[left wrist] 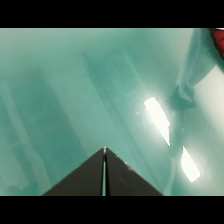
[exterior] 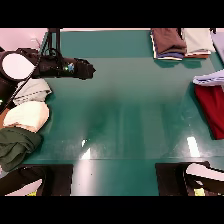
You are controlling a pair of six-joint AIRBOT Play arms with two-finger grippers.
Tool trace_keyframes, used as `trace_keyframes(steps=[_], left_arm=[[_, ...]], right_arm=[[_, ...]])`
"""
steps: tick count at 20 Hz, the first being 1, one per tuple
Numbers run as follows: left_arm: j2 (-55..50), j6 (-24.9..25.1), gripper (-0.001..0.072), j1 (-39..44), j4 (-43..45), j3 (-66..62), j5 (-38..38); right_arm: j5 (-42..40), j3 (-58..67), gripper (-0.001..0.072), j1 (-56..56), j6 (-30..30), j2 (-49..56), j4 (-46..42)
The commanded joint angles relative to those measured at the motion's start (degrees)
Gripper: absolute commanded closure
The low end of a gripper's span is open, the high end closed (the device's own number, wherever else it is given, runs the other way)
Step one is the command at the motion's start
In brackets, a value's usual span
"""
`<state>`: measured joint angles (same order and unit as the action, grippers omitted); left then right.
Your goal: Fold the shirts.
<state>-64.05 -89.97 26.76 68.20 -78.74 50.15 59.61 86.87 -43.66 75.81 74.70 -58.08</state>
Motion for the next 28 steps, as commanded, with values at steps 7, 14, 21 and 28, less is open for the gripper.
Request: trace_keyframes(steps=[7, 14, 21, 28], left_arm=[[0.0, 0.24, 0.0684, 0.02, 0.48, 0.0, 0.5], [0.0, 2.03, 0.0683, 0.02, 0.61, 0.0, 0.46], [0.0, 3.5, 0.0683, 0.02, 0.63, 0.0, 1.75], [0.0, 3.45, 0.0683, 0.02, 0.59, 0.0, 1.4]], right_arm=[[11.93, 5.11, 0.0694, -2.45, -0.81, -3.04, -7.43], [14.49, -11.1, 0.0689, -10.23, -0.42, -10.91, -15.52], [14.84, -21.46, 0.0108, -19.63, -0.39, -15.93, -17.42], [9.38, -21.49, 0.0111, -1.44, -0.39, -22.05, 8.24]])
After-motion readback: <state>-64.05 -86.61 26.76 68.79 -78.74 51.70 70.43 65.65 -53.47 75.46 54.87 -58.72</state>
